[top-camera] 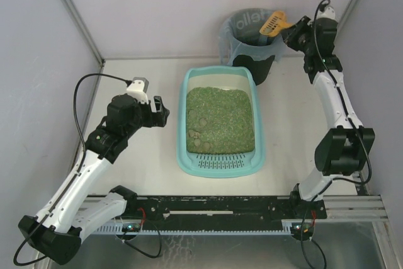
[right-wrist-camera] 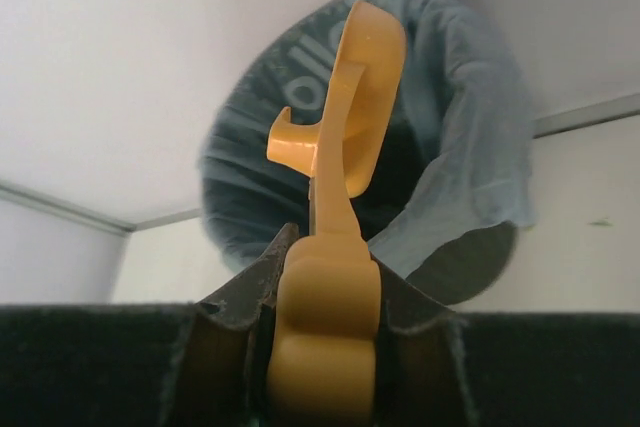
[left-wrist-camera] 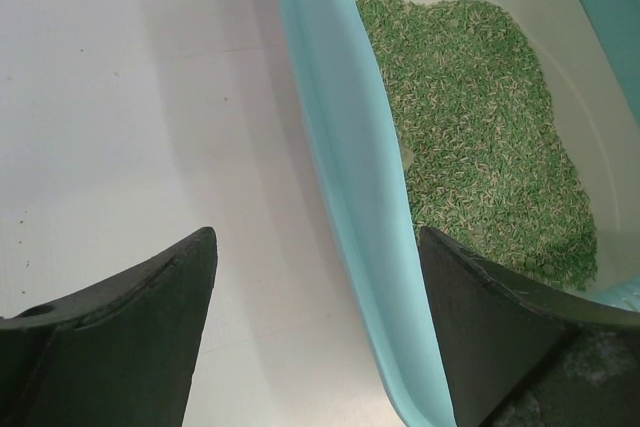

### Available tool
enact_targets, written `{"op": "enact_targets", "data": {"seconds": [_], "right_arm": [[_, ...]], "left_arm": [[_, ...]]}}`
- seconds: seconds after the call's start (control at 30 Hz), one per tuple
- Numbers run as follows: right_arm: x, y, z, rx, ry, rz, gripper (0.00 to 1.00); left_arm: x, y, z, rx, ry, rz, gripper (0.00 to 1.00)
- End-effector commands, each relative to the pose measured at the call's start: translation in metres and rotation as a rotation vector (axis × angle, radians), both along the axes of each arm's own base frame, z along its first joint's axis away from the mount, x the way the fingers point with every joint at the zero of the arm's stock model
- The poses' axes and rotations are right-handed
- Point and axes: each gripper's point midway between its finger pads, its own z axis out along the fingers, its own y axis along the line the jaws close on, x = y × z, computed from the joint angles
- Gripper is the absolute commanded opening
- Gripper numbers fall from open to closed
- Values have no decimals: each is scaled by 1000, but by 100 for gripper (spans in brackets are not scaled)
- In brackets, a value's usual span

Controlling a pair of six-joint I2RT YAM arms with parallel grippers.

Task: Clean the litter box

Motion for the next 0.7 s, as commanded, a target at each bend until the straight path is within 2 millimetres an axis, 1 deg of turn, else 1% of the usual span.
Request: {"op": "enact_targets", "data": {"seconds": [0.0, 0.13, 0.2, 0.33, 0.5, 0.6, 0.67], "right_arm": [[0, -8, 12, -315, 36, -48, 0], [-2, 0, 33, -535, -6, -101, 0], [-4, 9, 43, -666, -37, -121, 0], [-4, 12, 56, -843, -61, -184, 0], [-7, 14, 67, -947, -95, -213, 0], [-10, 15, 74, -969, -117, -219, 0], [-16, 19, 80, -962, -132, -207, 0]], "left_arm": [[2, -2, -2, -8, -4, -13, 85], [3, -1, -2, -6, -3, -11, 85], [3, -2, -2, -6, -1, -12, 85], [3, -2, -4, -5, 4, -16, 85], [3, -2, -4, -4, 5, -14, 85], [4, -3, -6, -2, 10, -17, 85], [4, -3, -7, -1, 15, -18, 85]]}}
